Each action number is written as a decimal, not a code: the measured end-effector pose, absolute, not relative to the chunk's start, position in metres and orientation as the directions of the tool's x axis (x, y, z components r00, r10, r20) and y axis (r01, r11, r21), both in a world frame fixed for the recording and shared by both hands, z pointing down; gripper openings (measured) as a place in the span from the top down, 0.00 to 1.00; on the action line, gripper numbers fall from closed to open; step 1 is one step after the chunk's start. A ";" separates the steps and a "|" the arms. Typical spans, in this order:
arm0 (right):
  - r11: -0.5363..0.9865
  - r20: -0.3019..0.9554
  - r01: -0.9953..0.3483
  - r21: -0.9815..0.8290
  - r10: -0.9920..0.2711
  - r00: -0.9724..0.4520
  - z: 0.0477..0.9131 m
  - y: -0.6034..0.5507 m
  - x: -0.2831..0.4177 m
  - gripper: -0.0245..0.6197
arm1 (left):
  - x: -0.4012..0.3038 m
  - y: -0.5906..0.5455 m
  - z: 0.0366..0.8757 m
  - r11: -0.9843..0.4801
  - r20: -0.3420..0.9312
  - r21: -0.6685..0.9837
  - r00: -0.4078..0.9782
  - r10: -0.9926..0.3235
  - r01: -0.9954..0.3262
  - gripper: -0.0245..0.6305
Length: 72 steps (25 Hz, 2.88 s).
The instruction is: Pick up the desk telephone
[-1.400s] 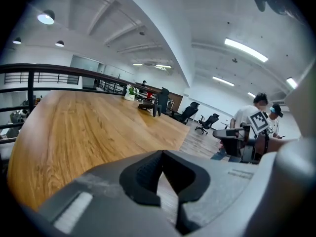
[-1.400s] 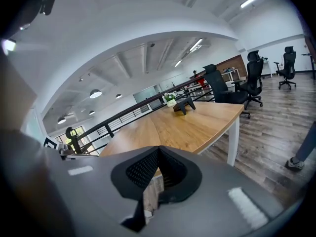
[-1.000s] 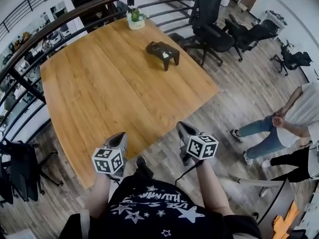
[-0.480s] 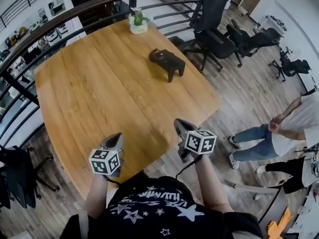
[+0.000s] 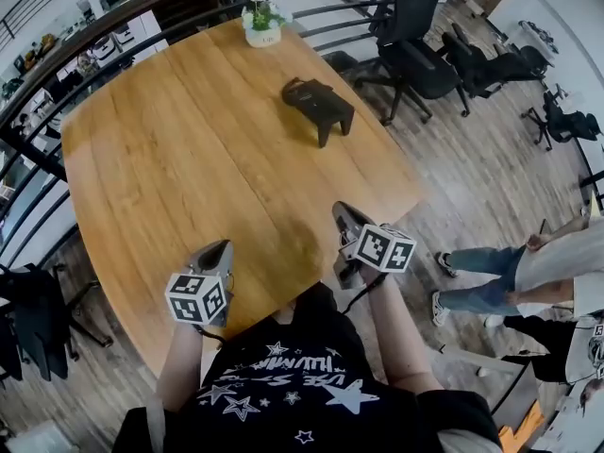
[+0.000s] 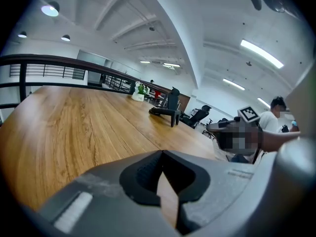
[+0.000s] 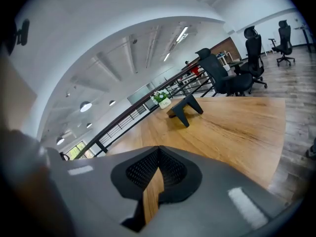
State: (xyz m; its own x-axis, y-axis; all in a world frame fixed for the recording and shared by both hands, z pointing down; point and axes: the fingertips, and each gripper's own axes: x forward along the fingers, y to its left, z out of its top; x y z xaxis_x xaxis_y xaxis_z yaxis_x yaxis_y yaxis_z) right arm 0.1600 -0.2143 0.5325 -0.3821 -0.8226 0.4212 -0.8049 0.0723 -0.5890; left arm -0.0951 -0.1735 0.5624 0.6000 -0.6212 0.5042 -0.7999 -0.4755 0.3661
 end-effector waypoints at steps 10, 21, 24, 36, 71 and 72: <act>0.052 0.368 -0.691 -0.721 -0.817 -0.445 0.532 -0.281 0.195 0.91 | -0.073 -0.199 0.548 -0.362 0.504 0.336 0.491 -0.711 -0.870 0.96; 0.003 0.259 -0.465 -0.885 -0.828 -0.497 0.531 -0.335 0.223 0.62 | -0.032 -0.225 0.530 -0.345 0.500 0.304 0.457 -0.736 -0.888 0.96; -0.006 0.250 -0.439 -0.899 -0.828 -0.501 0.535 -0.348 0.224 0.58 | -0.025 -0.232 0.530 -0.342 0.501 0.294 0.449 -0.740 -0.892 0.96; -0.100 0.238 -0.307 -0.947 -0.857 -0.456 0.549 -0.405 0.239 0.47 | -0.020 -0.245 0.532 -0.253 0.509 0.292 0.374 -0.775 -0.922 0.96; -0.111 0.330 -0.409 -0.906 -0.789 -0.518 0.592 -0.482 0.206 0.55 | -0.013 -0.305 0.540 -0.128 0.512 0.294 0.270 -0.815 -0.947 0.96; -0.109 0.335 -0.418 -0.902 -0.787 -0.518 0.593 -0.482 0.206 0.55 | -0.011 -0.304 0.541 -0.126 0.515 0.295 0.269 -0.814 -0.947 0.96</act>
